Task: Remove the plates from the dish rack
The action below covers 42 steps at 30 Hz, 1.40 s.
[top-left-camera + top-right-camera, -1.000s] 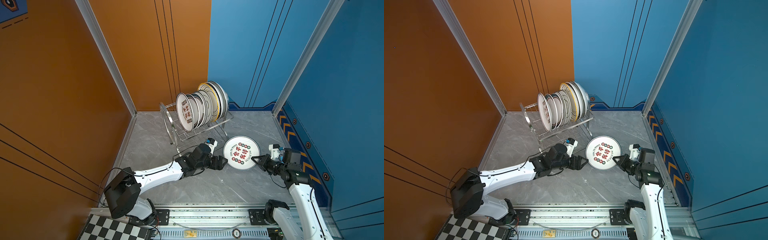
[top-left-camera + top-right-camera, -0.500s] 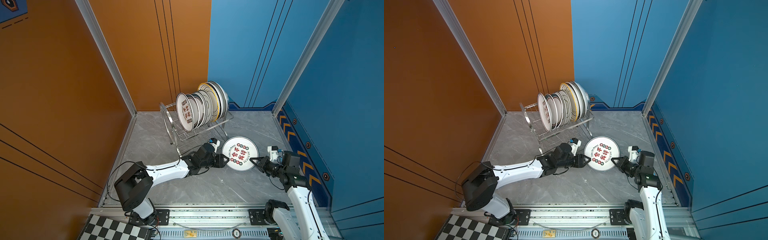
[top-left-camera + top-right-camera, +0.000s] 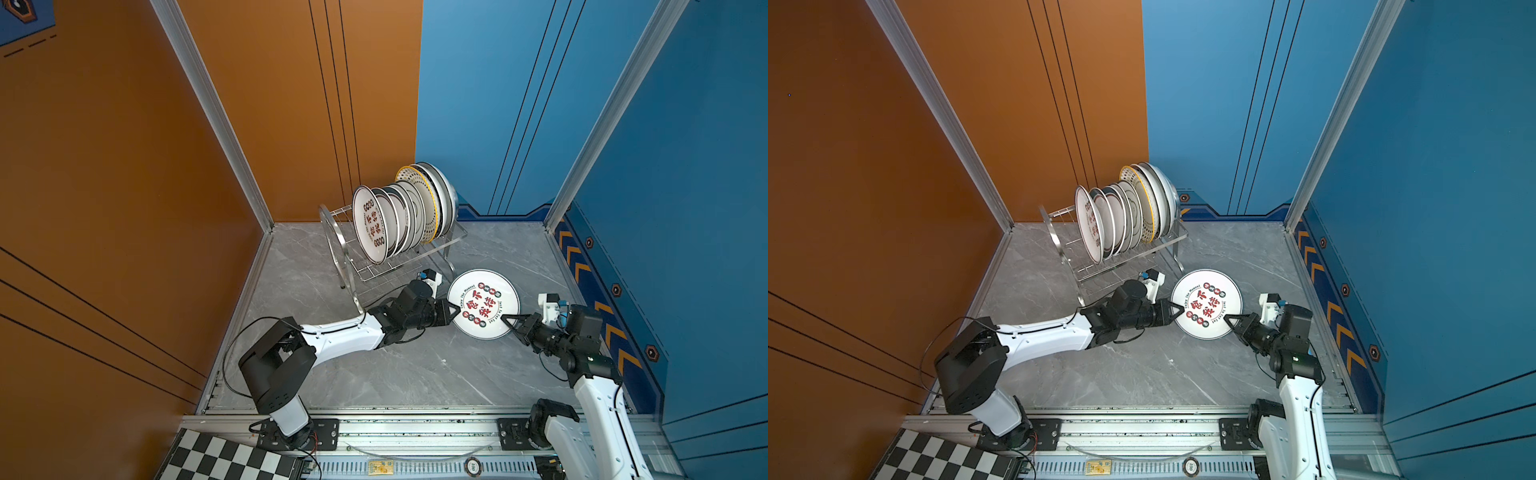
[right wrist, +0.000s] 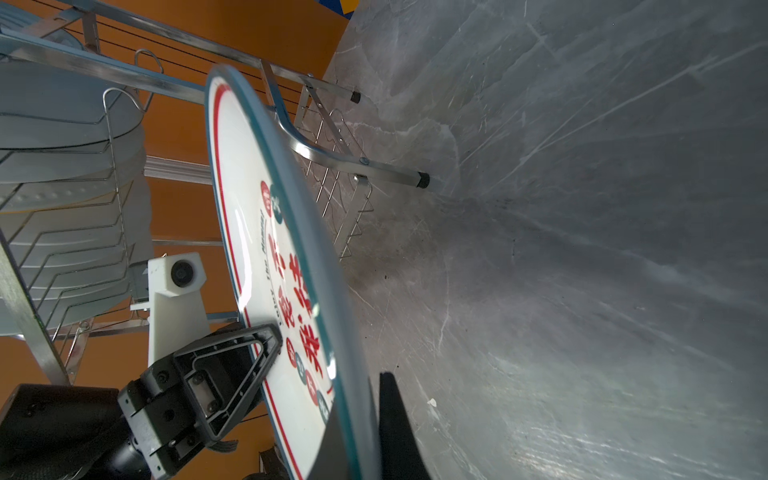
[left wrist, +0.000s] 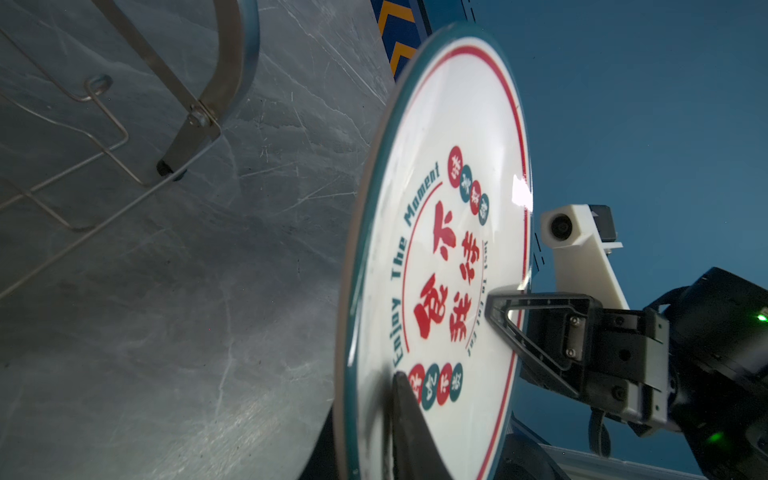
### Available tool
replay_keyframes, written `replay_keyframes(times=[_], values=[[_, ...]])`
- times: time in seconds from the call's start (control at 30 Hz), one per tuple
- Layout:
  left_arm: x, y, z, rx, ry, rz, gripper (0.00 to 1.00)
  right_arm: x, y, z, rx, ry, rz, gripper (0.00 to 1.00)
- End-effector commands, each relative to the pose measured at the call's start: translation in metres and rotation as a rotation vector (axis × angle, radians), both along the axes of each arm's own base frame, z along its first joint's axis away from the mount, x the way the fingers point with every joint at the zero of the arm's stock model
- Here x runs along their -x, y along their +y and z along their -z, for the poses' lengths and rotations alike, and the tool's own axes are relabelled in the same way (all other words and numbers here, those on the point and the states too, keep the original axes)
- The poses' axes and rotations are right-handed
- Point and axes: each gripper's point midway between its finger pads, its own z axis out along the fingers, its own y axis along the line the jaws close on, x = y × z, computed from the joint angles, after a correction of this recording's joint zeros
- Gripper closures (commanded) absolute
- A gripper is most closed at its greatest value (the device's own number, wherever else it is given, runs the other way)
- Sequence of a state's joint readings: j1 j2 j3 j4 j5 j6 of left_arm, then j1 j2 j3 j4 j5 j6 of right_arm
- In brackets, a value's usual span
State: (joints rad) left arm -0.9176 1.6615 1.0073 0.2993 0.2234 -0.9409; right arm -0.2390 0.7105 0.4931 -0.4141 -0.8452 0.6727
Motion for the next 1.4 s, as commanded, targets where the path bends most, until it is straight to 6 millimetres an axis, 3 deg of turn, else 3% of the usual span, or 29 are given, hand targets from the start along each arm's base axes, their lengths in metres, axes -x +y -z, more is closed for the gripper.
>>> replay_keyframes(times=[0.0,0.17,0.4,0.67,0.83,1.03,1.37], values=[[0.021,-0.024,0.001,-0.022,-0.048,0.132,1.00,-0.001,0.009,-0.013,-0.025,-0.056,-0.054,0.97],[0.021,-0.027,0.006,-0.023,-0.031,0.138,1.00,-0.002,0.006,-0.010,-0.033,-0.048,-0.043,0.83],[0.018,-0.027,0.015,-0.040,-0.020,0.124,1.00,-0.005,-0.003,-0.004,-0.036,-0.027,0.004,0.49],[0.012,-0.025,0.022,-0.052,-0.004,0.093,1.00,-0.008,-0.025,0.019,-0.001,0.058,0.107,0.26],[0.011,-0.024,0.029,-0.062,0.019,0.079,1.00,-0.007,-0.057,0.038,0.069,0.144,0.247,0.20],[0.012,-0.025,0.043,-0.101,0.043,0.087,1.00,0.001,-0.096,0.039,0.214,0.191,0.412,0.14],[0.012,-0.026,0.070,-0.140,0.109,0.069,1.00,0.006,-0.117,0.040,0.313,0.214,0.480,0.12]])
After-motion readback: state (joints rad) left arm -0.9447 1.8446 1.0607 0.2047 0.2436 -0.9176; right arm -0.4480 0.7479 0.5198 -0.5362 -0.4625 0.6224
